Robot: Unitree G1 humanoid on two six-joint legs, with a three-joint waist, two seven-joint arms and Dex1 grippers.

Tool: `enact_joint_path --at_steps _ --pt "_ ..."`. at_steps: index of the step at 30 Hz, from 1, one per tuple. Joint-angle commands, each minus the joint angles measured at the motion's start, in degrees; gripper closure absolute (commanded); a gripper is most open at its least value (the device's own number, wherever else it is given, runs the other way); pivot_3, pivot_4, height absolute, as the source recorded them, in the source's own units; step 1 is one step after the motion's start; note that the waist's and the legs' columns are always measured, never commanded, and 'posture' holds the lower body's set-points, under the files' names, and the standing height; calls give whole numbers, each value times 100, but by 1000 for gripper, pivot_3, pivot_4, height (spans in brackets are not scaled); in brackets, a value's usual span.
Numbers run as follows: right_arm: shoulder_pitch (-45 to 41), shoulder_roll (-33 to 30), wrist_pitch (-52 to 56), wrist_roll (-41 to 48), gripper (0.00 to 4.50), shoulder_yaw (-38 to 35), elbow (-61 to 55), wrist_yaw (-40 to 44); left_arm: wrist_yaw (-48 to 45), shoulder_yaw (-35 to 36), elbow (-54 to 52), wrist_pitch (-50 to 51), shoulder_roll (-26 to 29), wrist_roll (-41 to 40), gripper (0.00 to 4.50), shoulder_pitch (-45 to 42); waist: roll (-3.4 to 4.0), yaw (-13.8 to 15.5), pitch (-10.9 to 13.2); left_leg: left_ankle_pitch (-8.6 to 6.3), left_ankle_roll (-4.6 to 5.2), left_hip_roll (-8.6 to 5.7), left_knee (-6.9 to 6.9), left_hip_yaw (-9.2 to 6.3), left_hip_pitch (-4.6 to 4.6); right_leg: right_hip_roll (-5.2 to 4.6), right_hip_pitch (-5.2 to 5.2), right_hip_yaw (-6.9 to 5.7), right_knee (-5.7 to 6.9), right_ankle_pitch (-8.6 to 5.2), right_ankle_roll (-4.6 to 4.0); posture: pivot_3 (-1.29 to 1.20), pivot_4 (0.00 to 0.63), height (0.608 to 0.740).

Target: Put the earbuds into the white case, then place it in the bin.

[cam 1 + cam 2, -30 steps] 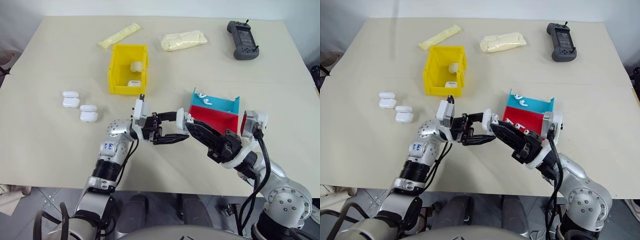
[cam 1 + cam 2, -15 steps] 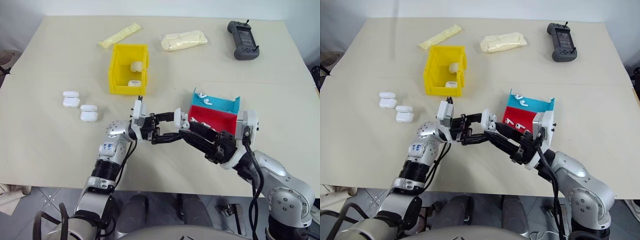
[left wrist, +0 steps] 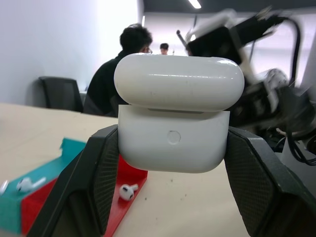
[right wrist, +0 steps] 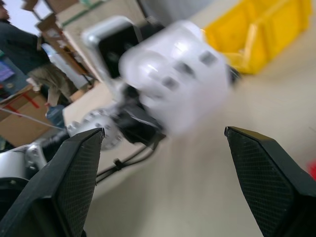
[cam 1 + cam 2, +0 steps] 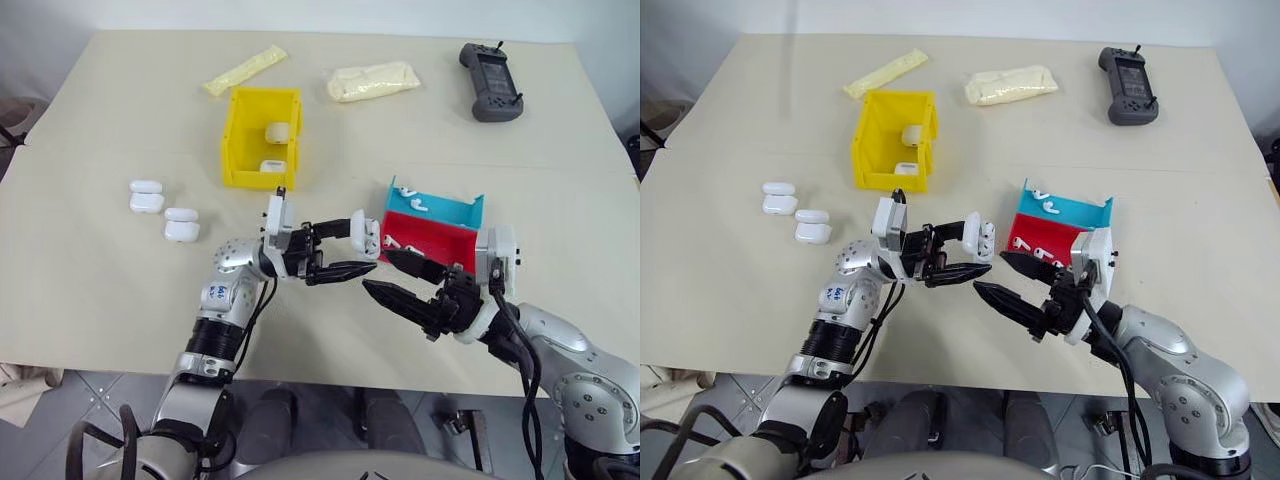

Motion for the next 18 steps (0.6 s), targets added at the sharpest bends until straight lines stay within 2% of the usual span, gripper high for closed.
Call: enact_joint_path --at_steps 1,5,7,8,11,15,18 --pt "42 -51 -187 13 402 -110 -62 -14 -35 -7 -196 -66 -13 -104 1685 -53 0 -4 0 0 0 2 -1 0 0 2 0 0 0 0 0 0 150 740" --pt "426 -232 -290 -10 402 -379 -127 73 25 -45 -219 -92 172 96 1685 -48 -1 9 0 0 1 0 0 -1 0 0 1 1 -1 0 0 0 150 740" --pt "578 -341 -329 22 796 -521 -155 129 21 -108 -203 -184 306 270 1685 -64 -1 13 0 -1 2 -2 0 -1 0 -1 2 1 -3 1 1 0 150 740" --pt "662 -468 -341 -6 986 -601 -191 235 51 -240 -155 -404 499 623 1685 -107 -1 15 0 -1 2 -2 0 0 0 -1 2 1 -3 1 2 0 150 740" --pt "623 -838 -421 -110 1924 -732 -260 462 231 -735 3 -999 1181 1820 1685 -394 -3 19 2 -1 2 -2 -2 0 2 1 4 1 -8 1 3 0 150 740" --pt "87 -1213 -291 -113 3231 -487 -297 497 414 -984 89 -856 1402 2186 1685 -767 -3 16 2 -1 2 0 -4 0 4 6 5 1 -10 2 4 0 150 740" --pt "-546 -1334 -93 -161 4203 -72 -282 361 577 -1038 59 -613 1323 2227 1685 -945 -6 14 4 -2 3 0 -4 0 3 2 5 1 -13 2 4 0 150 740"
